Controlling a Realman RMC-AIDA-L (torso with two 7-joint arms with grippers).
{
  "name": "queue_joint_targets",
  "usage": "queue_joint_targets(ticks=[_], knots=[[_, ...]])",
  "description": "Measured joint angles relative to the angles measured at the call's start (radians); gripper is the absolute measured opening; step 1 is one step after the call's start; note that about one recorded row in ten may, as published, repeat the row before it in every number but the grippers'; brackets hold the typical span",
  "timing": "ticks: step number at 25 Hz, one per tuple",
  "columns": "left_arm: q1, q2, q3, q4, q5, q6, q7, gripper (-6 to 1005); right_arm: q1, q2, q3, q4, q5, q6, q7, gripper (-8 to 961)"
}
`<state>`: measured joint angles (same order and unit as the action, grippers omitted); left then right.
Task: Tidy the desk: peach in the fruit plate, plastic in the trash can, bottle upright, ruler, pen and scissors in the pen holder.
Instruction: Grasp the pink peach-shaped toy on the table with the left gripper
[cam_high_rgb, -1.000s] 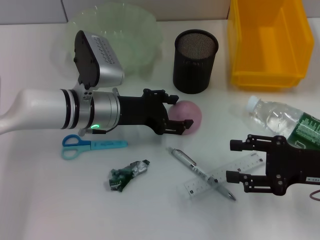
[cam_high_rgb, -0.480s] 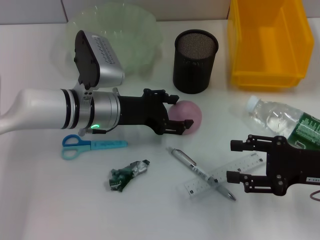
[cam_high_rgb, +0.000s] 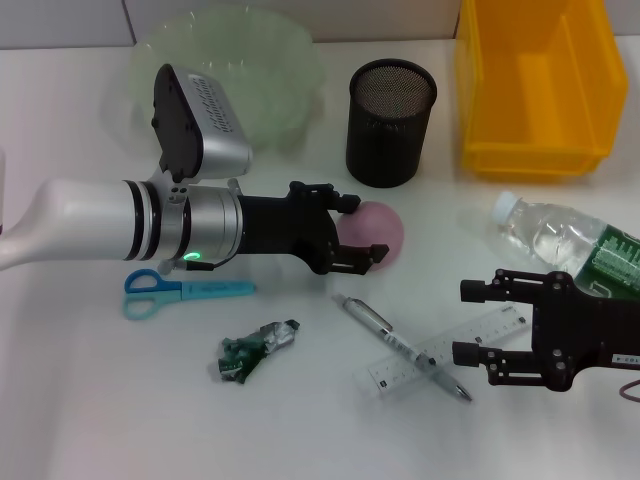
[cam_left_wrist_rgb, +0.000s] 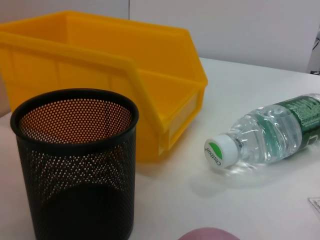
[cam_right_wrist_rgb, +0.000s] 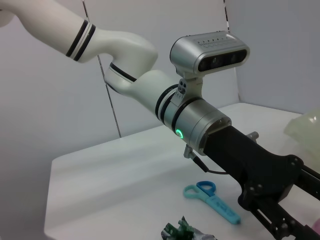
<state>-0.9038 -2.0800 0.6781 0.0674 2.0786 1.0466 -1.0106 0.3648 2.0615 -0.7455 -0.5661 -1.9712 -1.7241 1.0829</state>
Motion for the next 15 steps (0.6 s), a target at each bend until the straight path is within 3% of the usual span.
queue_joint_targets(ticks=[12,15], knots=[[-0.015,0.0,0.0,-0.006,-0.003,-0.004,0.018,758,0.0,0.0,0.0,-0.002,0.0,0.0,0.0,735],[-0.016,0.0,-0.005,-0.006,-0.005,-0.013,0.02,613,0.0,0.0,0.0,-0.002,0.0,0.0,0.0,735]])
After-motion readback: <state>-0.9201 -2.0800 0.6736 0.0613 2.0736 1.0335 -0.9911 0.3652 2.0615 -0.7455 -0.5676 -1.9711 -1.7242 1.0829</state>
